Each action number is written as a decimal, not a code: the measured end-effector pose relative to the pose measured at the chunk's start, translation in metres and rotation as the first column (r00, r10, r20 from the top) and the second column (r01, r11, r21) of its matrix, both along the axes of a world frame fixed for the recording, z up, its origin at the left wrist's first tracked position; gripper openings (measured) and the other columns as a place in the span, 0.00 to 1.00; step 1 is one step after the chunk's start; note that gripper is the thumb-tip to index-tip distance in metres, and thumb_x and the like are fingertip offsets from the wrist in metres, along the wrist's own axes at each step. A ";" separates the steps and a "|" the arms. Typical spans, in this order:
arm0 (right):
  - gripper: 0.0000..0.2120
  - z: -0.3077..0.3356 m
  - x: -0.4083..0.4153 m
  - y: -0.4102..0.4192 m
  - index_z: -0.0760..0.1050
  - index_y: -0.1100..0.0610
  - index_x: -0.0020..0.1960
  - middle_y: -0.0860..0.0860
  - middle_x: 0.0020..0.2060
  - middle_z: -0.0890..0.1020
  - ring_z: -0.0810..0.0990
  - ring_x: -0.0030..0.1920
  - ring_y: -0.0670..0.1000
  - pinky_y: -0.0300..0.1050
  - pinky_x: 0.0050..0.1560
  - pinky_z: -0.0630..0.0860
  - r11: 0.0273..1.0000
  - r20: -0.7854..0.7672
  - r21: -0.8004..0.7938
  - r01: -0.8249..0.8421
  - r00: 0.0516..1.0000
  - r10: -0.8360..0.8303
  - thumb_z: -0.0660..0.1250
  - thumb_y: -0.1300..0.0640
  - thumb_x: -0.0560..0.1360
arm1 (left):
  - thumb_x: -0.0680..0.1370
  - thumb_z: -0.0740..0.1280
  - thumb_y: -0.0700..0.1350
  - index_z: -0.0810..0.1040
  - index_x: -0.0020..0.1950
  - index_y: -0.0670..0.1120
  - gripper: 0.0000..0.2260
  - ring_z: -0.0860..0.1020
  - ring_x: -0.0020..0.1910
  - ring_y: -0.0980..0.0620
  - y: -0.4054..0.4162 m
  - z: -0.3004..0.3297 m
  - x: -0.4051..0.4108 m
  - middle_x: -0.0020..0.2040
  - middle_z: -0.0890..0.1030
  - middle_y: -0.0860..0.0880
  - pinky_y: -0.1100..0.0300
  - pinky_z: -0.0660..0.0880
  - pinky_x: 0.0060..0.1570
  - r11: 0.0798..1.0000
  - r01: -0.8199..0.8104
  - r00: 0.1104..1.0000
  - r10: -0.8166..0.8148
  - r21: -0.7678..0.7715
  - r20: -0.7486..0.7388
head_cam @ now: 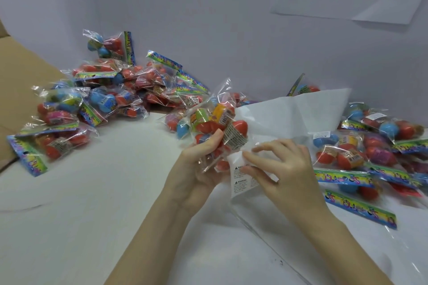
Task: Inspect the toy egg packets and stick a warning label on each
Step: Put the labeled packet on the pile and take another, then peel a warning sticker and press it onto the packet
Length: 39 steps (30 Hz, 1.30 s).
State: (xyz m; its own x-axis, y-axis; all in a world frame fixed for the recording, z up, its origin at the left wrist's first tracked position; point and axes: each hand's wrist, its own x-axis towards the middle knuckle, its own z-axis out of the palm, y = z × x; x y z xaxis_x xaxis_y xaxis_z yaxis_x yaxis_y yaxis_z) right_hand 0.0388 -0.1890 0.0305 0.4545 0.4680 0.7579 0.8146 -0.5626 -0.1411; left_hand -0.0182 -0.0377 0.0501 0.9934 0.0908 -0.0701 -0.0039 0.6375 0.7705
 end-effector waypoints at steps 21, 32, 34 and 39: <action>0.05 -0.005 0.001 0.001 0.84 0.61 0.39 0.56 0.34 0.83 0.81 0.32 0.57 0.46 0.33 0.77 0.994 0.010 0.006 -0.105 0.994 0.105 0.73 0.66 0.63 | 0.61 0.72 0.45 0.79 0.50 0.40 0.19 0.78 0.36 0.54 -0.006 -0.003 0.002 0.38 0.82 0.48 0.62 0.77 0.33 0.990 -0.032 0.998 0.039 0.136 -0.048; 0.03 -0.006 -0.004 0.006 0.83 0.63 0.37 0.55 0.35 0.84 0.82 0.35 0.55 0.45 0.40 0.74 0.989 0.054 0.139 -0.048 0.998 0.041 0.73 0.63 0.64 | 0.65 0.68 0.41 0.83 0.38 0.41 0.06 0.81 0.34 0.52 -0.006 -0.004 0.007 0.38 0.83 0.45 0.62 0.79 0.38 0.983 -0.047 0.996 0.032 -0.176 -0.088; 0.03 -0.005 -0.004 0.006 0.82 0.62 0.36 0.55 0.33 0.83 0.81 0.33 0.56 0.45 0.39 0.72 0.988 0.061 0.152 -0.020 0.998 0.011 0.73 0.62 0.64 | 0.65 0.68 0.41 0.83 0.37 0.41 0.06 0.81 0.33 0.51 -0.006 -0.004 0.007 0.38 0.83 0.44 0.61 0.79 0.37 0.980 -0.054 0.995 0.037 -0.190 -0.095; 0.03 -0.004 -0.006 0.007 0.81 0.62 0.35 0.53 0.31 0.82 0.79 0.32 0.56 0.45 0.36 0.72 0.988 0.063 0.152 -0.019 0.998 0.009 0.73 0.62 0.65 | 0.63 0.69 0.40 0.84 0.35 0.41 0.06 0.82 0.33 0.51 -0.008 -0.003 0.008 0.38 0.83 0.44 0.61 0.80 0.39 0.967 -0.090 0.991 0.062 -0.238 -0.122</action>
